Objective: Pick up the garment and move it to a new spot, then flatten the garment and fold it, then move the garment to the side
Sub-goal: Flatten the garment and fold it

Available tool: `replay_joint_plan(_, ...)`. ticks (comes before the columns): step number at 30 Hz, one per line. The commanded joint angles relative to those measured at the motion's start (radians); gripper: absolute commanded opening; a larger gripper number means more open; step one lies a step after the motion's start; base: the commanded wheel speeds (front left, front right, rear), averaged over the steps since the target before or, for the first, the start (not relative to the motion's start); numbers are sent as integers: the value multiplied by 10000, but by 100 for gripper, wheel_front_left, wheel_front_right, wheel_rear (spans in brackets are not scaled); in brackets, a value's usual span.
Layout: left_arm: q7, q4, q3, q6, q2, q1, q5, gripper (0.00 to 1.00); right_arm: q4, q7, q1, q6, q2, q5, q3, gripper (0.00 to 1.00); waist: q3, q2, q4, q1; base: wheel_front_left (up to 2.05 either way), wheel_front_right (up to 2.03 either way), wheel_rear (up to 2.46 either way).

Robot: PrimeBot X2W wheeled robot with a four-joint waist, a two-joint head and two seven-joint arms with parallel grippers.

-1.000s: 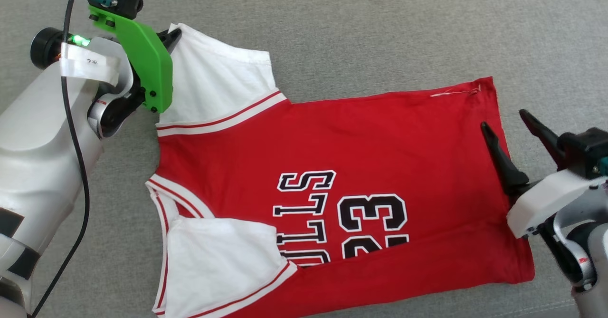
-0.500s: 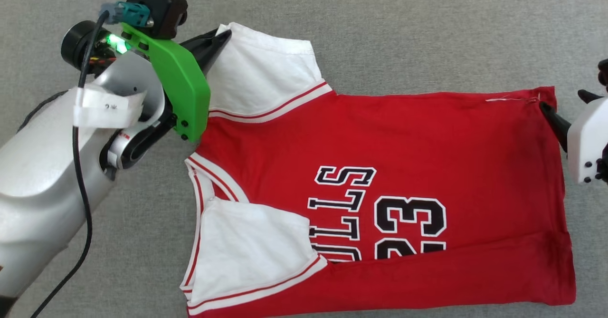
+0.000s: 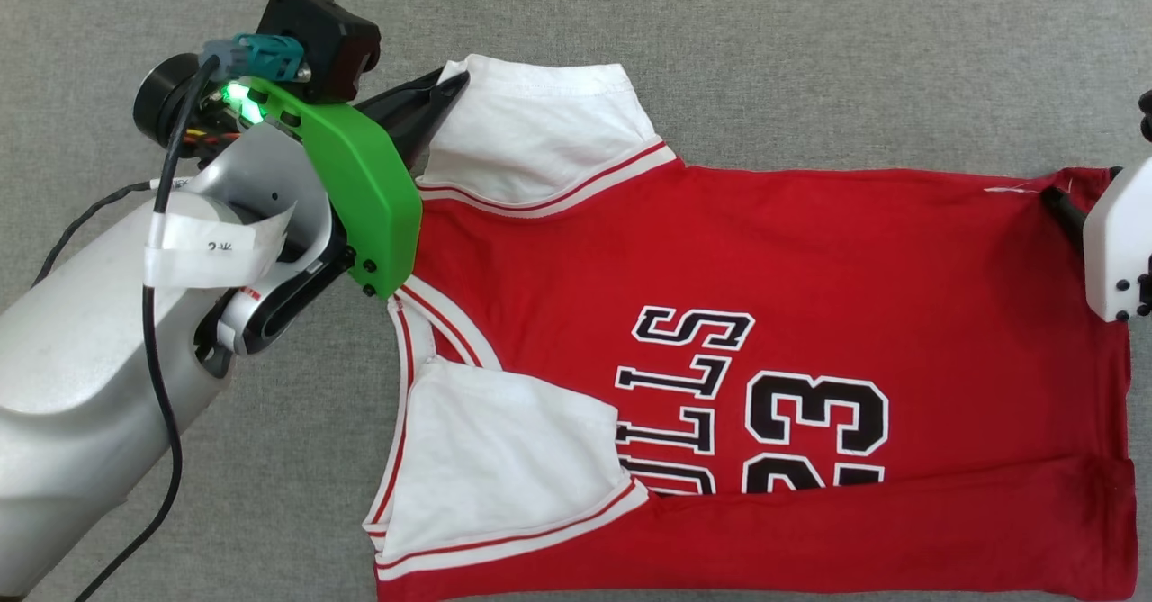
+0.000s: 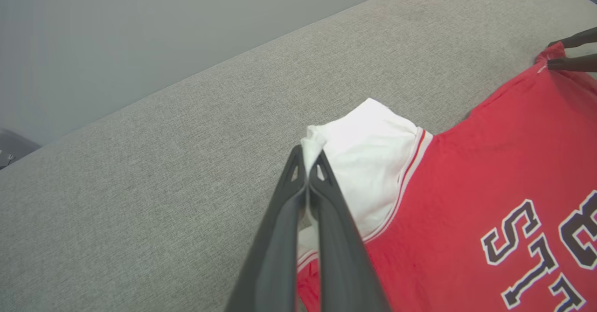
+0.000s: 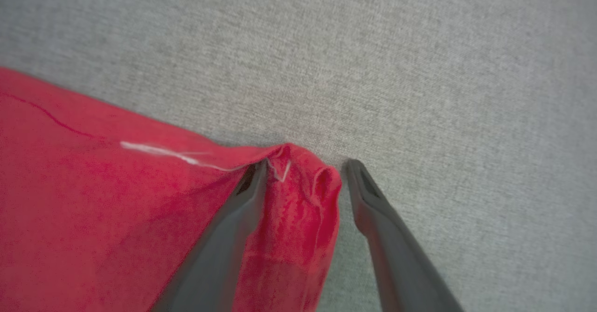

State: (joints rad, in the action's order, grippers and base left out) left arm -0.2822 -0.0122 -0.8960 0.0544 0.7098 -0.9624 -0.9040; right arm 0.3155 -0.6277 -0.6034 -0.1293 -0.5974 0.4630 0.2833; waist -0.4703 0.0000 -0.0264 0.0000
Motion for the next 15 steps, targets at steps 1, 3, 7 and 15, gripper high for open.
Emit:
replay_joint_plan(1,71,18,25,54,55,185,-13,0,229,-115,140,-14,145,146,385,0,25,0,17,0,0,0,0)
replay_joint_plan(3,137,122,36,48,64,222,-25,0,295,-10,116,-14,98,263,476,0,94,0,42,0,0,0,0)
replay_joint_plan(7,350,389,66,54,-8,382,-115,0,461,459,18,-14,95,379,397,0,368,0,93,0,0,0,0)
replay_joint_plan(15,851,923,133,114,-96,988,-415,0,533,1588,120,-14,305,917,106,0,1340,0,169,0,0,0,0)
